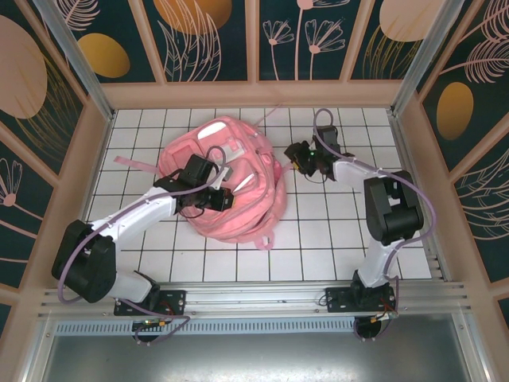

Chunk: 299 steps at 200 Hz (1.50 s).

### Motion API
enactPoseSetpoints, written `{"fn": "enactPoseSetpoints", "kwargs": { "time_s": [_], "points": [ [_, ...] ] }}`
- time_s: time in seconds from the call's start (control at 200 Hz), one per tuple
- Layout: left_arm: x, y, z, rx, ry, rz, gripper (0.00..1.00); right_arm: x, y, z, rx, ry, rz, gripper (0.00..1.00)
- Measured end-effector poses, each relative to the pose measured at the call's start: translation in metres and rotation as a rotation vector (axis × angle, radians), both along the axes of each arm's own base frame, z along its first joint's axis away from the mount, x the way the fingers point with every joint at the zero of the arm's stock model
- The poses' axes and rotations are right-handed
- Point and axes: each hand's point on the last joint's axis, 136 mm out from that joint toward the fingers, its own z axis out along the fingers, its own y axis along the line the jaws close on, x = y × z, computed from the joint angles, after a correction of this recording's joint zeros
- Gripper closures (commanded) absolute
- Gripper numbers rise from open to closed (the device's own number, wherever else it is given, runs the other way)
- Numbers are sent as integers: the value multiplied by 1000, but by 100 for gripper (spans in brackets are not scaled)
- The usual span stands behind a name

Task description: Pack the student bag

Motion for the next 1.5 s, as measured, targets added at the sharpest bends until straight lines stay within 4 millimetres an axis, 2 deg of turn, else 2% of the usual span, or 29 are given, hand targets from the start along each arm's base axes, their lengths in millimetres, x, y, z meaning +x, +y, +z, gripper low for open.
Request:
{"fn": "enactPoseSetpoints", "kwargs": {
  "time_s": [0.22, 0.255, 0.285, 0.35, 0.415, 0.47, 0.691, 0.796, 0.891, 0.991, 1.111, 1.226, 1.346, 1.496],
  "points": [
    [-3, 1, -6, 27, -4, -3, 100, 16, 19, -7, 14, -3, 64, 59],
    [-3, 1, -6, 28, -4, -3, 93, 15, 22, -9, 4, -9, 82, 60],
    [-3, 1, -6, 28, -4, -2, 91, 14, 25, -9, -4, -14, 96, 60],
    [-3, 1, -5, 25, -6, -1, 91, 10, 30, -10, -23, -26, 127, 61],
    [-3, 0, -3, 19, -9, 3, 96, 8, 33, -11, -37, -39, 151, 62],
    [-3, 0, -1, 12, -13, 6, 100, 7, 33, -12, -50, -46, 167, 62],
    [-2, -4, 3, -19, -7, 16, 100, 8, 34, -8, -102, -82, 203, 62],
    [-1, -11, 6, -66, 11, 23, 100, 5, 26, -10, -139, -80, 177, 62],
    [3, -21, 1, -103, 54, 27, 100, -2, 11, -1, -178, -81, 139, 58],
    [12, -41, -1, -131, 103, 19, 100, -3, -2, 28, -216, -139, 97, 57],
    [42, -79, 7, -171, 121, 11, 100, -6, -16, 71, -242, -233, 41, 54],
    [78, -117, 15, -232, 125, 14, 100, -16, -27, 98, -261, -298, 10, 54],
    [106, -141, 18, -282, 127, 22, 100, -25, -36, 107, -288, -316, -7, 53],
    [110, -144, 18, -293, 131, 28, 100, -34, -53, 95, -329, -282, -25, 53]
  ]
}}
